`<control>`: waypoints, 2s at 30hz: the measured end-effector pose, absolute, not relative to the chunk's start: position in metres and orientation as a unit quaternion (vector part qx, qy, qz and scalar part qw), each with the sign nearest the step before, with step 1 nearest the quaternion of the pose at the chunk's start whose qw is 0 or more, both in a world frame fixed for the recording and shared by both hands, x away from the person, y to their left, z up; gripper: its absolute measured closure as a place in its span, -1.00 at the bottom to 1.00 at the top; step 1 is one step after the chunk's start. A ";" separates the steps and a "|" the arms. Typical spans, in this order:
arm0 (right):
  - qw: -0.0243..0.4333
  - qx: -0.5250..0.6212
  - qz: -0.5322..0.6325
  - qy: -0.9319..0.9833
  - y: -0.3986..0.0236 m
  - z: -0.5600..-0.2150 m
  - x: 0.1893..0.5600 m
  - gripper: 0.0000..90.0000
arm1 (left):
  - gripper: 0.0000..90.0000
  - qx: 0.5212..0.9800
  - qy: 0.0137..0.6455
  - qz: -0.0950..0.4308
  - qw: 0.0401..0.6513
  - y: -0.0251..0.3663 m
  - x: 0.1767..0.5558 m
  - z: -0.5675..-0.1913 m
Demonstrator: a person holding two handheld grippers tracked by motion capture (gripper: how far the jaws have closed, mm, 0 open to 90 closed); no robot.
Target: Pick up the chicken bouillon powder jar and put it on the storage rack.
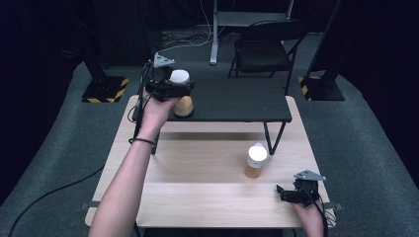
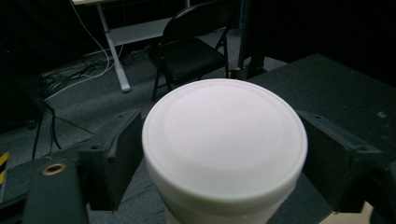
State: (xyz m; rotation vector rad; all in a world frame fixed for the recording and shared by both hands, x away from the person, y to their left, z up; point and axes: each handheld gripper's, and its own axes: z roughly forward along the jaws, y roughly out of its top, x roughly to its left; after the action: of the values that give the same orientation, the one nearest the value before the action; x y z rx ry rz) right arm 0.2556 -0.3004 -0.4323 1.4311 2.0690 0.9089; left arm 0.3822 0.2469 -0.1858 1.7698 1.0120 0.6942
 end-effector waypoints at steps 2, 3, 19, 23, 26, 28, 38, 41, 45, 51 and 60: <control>0.231 0.520 0.331 0.753 -0.300 -0.432 0.256 -0.88 | -0.67 0.724 0.409 0.286 0.476 0.250 0.378 -0.185; 0.231 0.520 0.331 0.753 -0.300 -0.432 0.256 -0.87 | -0.69 0.723 0.409 0.288 0.477 0.252 0.375 -0.185; 0.231 0.524 0.330 0.751 -0.299 -0.432 0.256 -0.87 | -0.83 0.722 0.393 0.289 0.490 0.285 0.338 -0.202; 0.232 0.524 0.329 0.750 -0.299 -0.432 0.256 -0.87 | -0.84 0.727 0.383 0.292 0.490 0.291 0.328 -0.210; 0.232 0.524 0.329 0.750 -0.299 -0.432 0.256 -0.87 | -0.84 0.726 0.380 0.291 0.494 0.296 0.321 -0.217; 0.232 0.524 0.329 0.750 -0.299 -0.432 0.256 -0.87 | -0.84 0.729 0.378 0.289 0.492 0.299 0.317 -0.221; 0.232 0.524 0.329 0.750 -0.299 -0.432 0.256 -0.87 | -0.87 0.723 0.378 0.282 0.505 0.318 0.292 -0.254; 0.232 0.524 0.329 0.750 -0.299 -0.432 0.256 -0.87 | -0.88 0.724 0.381 0.283 0.500 0.321 0.286 -0.262; 0.232 0.525 0.329 0.750 -0.299 -0.432 0.256 -0.87 | -0.91 0.723 0.383 0.287 0.498 0.323 0.275 -0.275; 0.232 0.524 0.329 0.750 -0.299 -0.432 0.256 -0.87 | -0.92 0.721 0.388 0.287 0.497 0.331 0.261 -0.299; 0.232 0.525 0.329 0.750 -0.299 -0.432 0.255 -0.87 | -0.92 0.724 0.402 0.285 0.483 0.342 0.246 -0.328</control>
State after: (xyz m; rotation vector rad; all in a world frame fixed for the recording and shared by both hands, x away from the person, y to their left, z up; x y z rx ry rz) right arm 0.2553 -0.2988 -0.4321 1.4422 2.0610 0.9041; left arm 0.2456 0.3415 -0.3282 1.7639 0.9804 0.6948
